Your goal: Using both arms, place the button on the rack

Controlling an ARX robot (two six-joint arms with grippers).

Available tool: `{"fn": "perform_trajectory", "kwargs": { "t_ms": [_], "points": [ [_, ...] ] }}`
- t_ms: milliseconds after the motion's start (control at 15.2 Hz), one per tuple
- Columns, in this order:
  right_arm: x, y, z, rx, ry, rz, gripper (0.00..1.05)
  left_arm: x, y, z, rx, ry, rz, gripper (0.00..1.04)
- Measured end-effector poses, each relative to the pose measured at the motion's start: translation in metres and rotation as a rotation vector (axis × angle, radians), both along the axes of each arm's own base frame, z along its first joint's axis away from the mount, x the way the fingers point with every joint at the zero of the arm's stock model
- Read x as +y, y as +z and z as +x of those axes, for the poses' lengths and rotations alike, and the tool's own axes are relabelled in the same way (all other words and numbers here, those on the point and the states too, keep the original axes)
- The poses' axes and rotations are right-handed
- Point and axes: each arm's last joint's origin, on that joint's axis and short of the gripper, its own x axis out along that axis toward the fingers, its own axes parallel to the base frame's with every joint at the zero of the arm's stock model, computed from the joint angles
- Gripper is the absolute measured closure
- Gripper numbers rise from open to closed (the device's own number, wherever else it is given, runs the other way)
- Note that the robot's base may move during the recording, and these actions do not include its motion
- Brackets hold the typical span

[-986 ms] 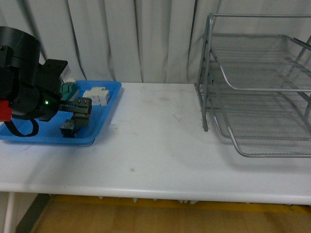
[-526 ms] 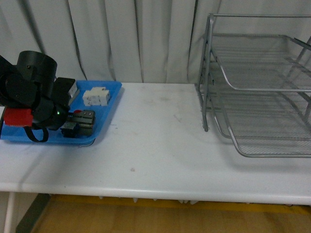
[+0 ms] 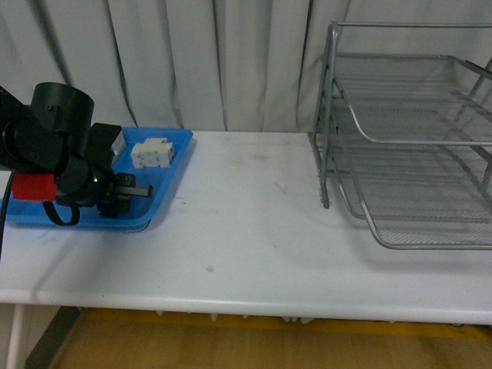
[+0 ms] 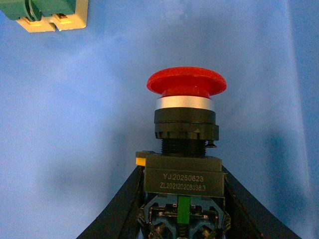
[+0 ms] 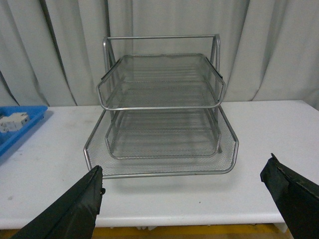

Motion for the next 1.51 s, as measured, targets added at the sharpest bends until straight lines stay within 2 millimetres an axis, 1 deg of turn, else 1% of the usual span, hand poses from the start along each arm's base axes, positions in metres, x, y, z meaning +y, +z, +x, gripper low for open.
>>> {"fn": "perform_trajectory", "kwargs": {
  "t_ms": [263, 329, 394, 460, 526, 592, 657, 986, 1117, 1315, 1512],
  "points": [
    [0.000, 0.000, 0.000, 0.000, 0.000, 0.000, 0.06, 0.000, 0.001, -0.001, -0.023, -0.005, -0.001, 0.69],
    [0.000, 0.000, 0.000, 0.000, 0.000, 0.000, 0.06, -0.001, 0.005, -0.006, -0.032, -0.014, -0.012, 0.69],
    [0.000, 0.000, 0.000, 0.000, 0.000, 0.000, 0.06, -0.002, 0.015, -0.015, -0.063, -0.025, -0.021, 0.69],
    [0.000, 0.000, 0.000, 0.000, 0.000, 0.000, 0.06, -0.004, 0.052, -0.035, -0.170, -0.041, -0.028, 0.69],
    [0.000, 0.000, 0.000, 0.000, 0.000, 0.000, 0.06, -0.010, 0.109, -0.097, -0.320, -0.086, -0.065, 0.69],
    [0.000, 0.000, 0.000, 0.000, 0.000, 0.000, 0.06, -0.011, 0.111, -0.160, -0.314, -0.081, -0.090, 0.69],
    [0.000, 0.000, 0.000, 0.000, 0.000, 0.000, 0.06, -0.010, 0.107, -0.177, -0.300, -0.068, -0.085, 0.69],
    [0.000, 0.000, 0.000, 0.000, 0.000, 0.000, 0.06, -0.010, 0.099, -0.196, -0.275, -0.055, -0.075, 0.69],
    [0.000, 0.000, 0.000, 0.000, 0.000, 0.000, 0.06, -0.011, 0.094, -0.201, -0.265, -0.055, -0.084, 0.69],
    [0.000, 0.000, 0.000, 0.000, 0.000, 0.000, 0.06, -0.024, 0.099, -0.194, -0.294, -0.087, -0.103, 0.69],
    [0.000, 0.000, 0.000, 0.000, 0.000, 0.000, 0.06, -0.037, 0.095, -0.191, -0.289, -0.130, -0.139, 0.69]
  ]
}}
